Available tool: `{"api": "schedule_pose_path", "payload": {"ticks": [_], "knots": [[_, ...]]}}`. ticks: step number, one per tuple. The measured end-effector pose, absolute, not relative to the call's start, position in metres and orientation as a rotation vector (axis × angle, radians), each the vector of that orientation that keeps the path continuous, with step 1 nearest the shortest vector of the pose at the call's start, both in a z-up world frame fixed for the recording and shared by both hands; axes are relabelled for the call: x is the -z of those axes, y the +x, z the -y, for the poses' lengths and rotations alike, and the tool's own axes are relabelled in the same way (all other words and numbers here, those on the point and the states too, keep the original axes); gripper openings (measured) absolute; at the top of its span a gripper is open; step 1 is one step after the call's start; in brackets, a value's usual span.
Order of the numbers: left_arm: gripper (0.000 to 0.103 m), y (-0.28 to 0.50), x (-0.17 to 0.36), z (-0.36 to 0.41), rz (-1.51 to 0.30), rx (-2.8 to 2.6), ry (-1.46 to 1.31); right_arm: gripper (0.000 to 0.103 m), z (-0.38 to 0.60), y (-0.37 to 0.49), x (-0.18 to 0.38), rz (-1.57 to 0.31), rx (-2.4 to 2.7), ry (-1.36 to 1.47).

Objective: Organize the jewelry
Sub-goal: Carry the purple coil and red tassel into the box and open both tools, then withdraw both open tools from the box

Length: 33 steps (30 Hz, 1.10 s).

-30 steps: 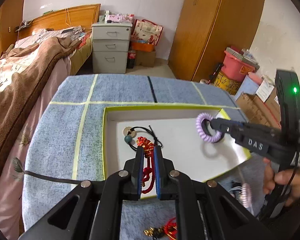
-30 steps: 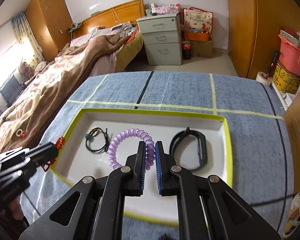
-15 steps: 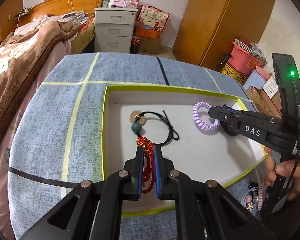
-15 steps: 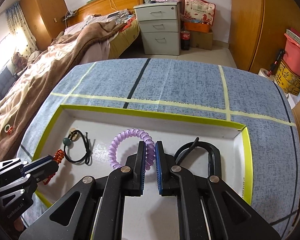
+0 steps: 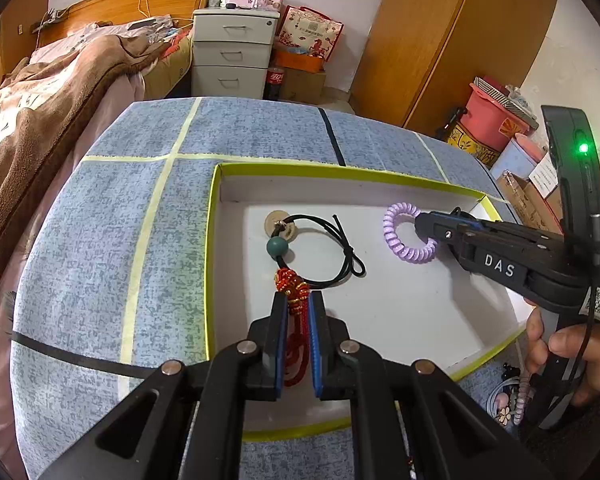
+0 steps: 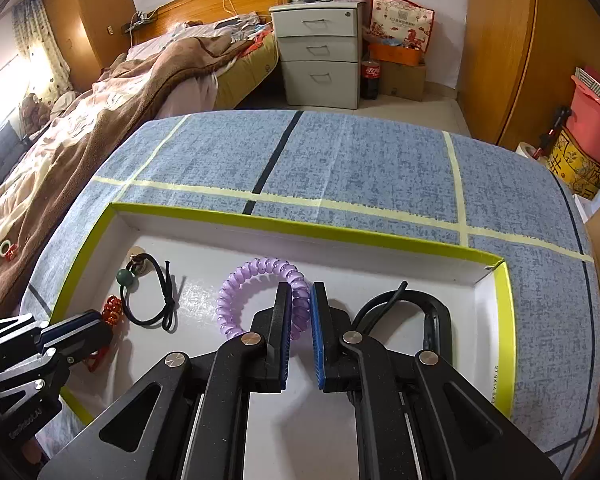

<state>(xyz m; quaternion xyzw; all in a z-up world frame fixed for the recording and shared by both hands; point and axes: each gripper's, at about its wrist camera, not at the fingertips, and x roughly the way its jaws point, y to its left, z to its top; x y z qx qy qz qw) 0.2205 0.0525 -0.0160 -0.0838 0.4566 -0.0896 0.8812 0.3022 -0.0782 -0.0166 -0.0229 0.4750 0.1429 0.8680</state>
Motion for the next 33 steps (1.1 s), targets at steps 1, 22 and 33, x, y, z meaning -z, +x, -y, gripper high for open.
{"api": "schedule_pose_path", "payload": {"ticks": [1, 22, 33], "knots": [[0.011, 0.220, 0.016, -0.052, -0.953, 0.187, -0.177, 0.010, 0.077, 0.303, 0.017, -0.996, -0.299, -0.051], [0.042, 0.210, 0.003, -0.055, -0.929, 0.204, -0.202, 0.043, 0.082, 0.289, 0.001, -0.941, -0.321, -0.013], [0.048, 0.158, -0.024, -0.060, -0.837, 0.182, -0.177, 0.043, 0.090, 0.235, -0.030, -0.865, -0.342, 0.004]]}}
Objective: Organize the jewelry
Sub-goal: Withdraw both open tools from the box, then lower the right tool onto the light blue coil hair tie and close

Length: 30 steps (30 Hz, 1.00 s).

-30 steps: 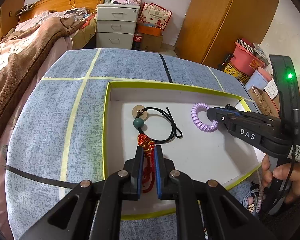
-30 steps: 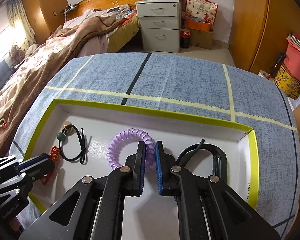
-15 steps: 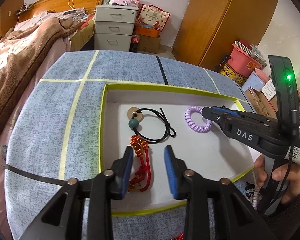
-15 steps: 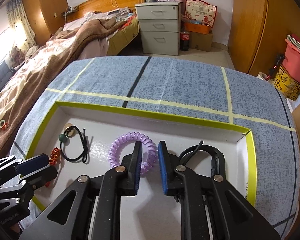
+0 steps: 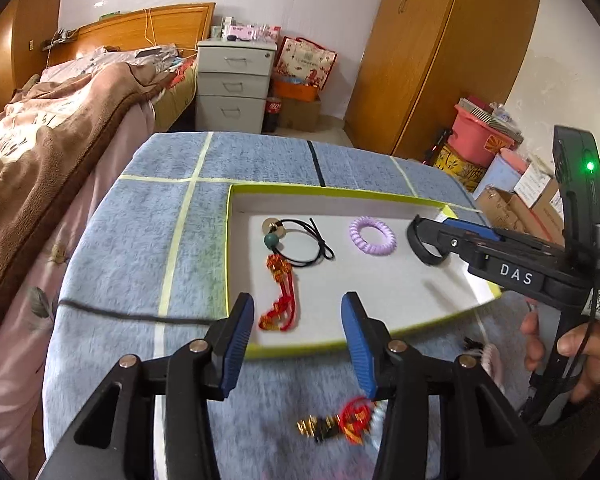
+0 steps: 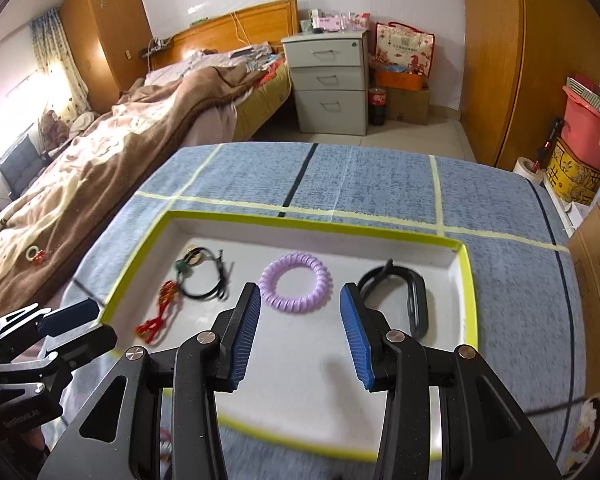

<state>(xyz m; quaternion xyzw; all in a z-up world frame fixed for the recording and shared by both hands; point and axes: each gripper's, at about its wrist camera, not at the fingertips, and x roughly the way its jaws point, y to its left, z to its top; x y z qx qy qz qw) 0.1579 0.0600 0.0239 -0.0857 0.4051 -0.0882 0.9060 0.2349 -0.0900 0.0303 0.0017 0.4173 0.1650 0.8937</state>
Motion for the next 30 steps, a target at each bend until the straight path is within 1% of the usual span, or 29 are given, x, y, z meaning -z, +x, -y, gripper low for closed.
{"api": "schedule_pose_path", "payload": {"ticks": [7, 16, 24, 30], "knots": [[0.048, 0.117, -0.026, -0.074, -0.805, 0.169, -0.222, 0.043, 0.093, 0.187, -0.038, -0.834, -0.379, 0.024], [0.048, 0.079, -0.019, -0.084, -0.788, 0.154, -0.208, 0.043, 0.076, 0.129, -0.024, -0.857, -0.430, -0.041], [0.049, 0.060, -0.003, -0.095, -0.814, 0.157, -0.219, 0.043, 0.065, 0.117, 0.006, -0.921, -0.418, -0.053], [0.049, 0.052, 0.000, -0.107, -0.814, 0.151, -0.231, 0.043, 0.054, 0.117, 0.018, -0.957, -0.427, -0.054]]}}
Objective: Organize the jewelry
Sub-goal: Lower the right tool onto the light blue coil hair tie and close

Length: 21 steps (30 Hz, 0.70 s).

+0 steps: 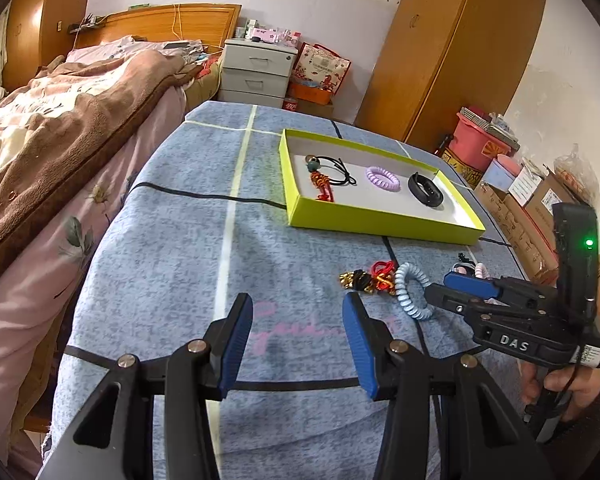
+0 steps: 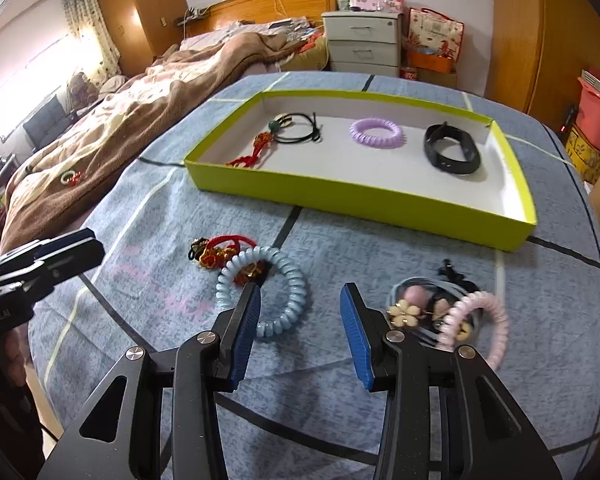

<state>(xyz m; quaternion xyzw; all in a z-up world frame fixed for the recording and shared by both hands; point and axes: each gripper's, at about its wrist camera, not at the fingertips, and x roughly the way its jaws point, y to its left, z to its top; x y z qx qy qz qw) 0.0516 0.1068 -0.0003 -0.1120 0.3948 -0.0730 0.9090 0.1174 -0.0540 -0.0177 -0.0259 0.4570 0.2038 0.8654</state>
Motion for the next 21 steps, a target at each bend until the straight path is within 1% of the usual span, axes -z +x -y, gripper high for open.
{"api": "schedule_pose_path", "payload": {"ticks": [10, 12, 13, 14, 16, 19, 21], "knots": [[0.049, 0.053, 0.006, -0.113, -0.826, 0.159, -0.238, 0.041, 0.046, 0.117, 0.026, -0.968, -0.407, -0.076], [0.049, 0.054, 0.008, -0.113, -0.828, 0.163, -0.238, 0.032, 0.044, 0.115, 0.026, -0.963, -0.387, -0.099], [0.049, 0.055, 0.008, -0.113, -0.830, 0.164, -0.238, 0.024, 0.043, 0.115, 0.026, -0.961, -0.380, -0.108], [0.049, 0.056, 0.009, -0.112, -0.833, 0.165, -0.237, 0.021, 0.044, 0.115, 0.026, -0.960, -0.376, -0.109], [0.049, 0.059, 0.010, -0.110, -0.839, 0.170, -0.236, 0.020, 0.046, 0.115, 0.026, -0.960, -0.375, -0.103], [0.049, 0.063, 0.013, -0.107, -0.851, 0.179, -0.229, 0.011, 0.049, 0.115, 0.026, -0.956, -0.358, -0.104], [0.049, 0.064, 0.012, -0.104, -0.849, 0.190, -0.222, 0.010, 0.054, 0.114, 0.026, -0.952, -0.358, -0.078]]}}
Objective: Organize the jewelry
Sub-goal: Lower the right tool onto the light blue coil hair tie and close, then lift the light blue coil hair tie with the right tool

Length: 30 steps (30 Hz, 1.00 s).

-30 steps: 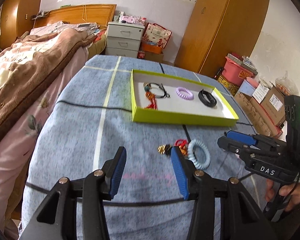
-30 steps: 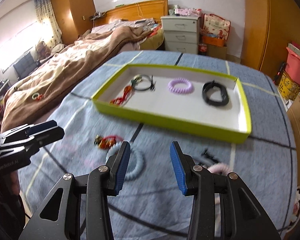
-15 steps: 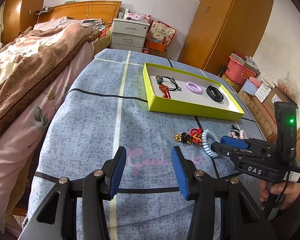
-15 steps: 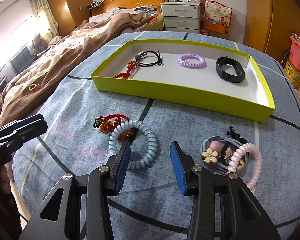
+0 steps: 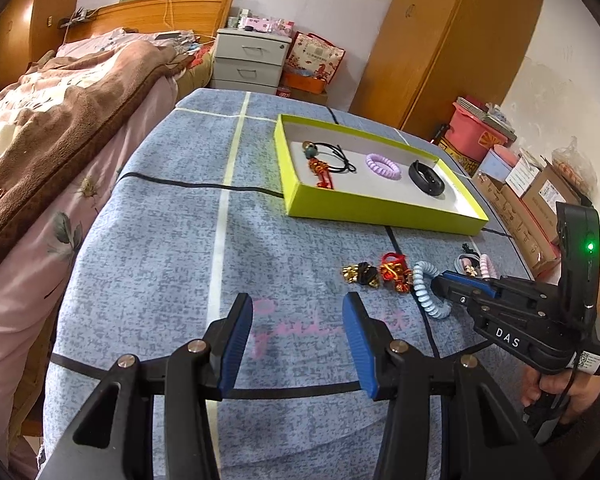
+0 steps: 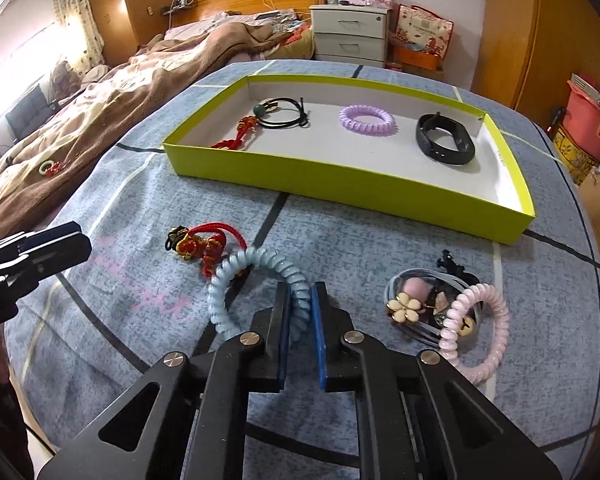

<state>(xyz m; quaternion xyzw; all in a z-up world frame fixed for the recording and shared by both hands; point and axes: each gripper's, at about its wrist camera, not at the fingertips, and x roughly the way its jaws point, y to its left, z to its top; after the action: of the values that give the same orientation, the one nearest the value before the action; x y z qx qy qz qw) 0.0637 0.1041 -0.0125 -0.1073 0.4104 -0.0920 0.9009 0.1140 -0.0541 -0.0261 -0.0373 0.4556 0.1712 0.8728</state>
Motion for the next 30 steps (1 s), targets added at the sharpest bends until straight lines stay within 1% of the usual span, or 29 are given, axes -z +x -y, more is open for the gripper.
{"api": "schedule_pose_path", "payload": {"ticks": [5, 14, 23, 30], "knots": [[0.049, 0.070, 0.015, -0.098, -0.864, 0.201, -0.211, 0.010, 0.071, 0.110, 0.015, -0.918, -0.355, 0.004], [0.049, 0.088, 0.023, -0.068, -0.905, 0.244, -0.149, 0.010, 0.083, 0.098, -0.008, -0.856, -0.373, 0.063], [0.049, 0.101, 0.028, -0.052, -0.911, 0.234, -0.097, 0.010, 0.091, 0.096, -0.010, -0.846, -0.385, 0.086], [0.051, 0.109, 0.029, -0.035, -0.910, 0.222, -0.004, 0.010, 0.094, 0.096, -0.010, -0.841, -0.399, 0.103]]}}
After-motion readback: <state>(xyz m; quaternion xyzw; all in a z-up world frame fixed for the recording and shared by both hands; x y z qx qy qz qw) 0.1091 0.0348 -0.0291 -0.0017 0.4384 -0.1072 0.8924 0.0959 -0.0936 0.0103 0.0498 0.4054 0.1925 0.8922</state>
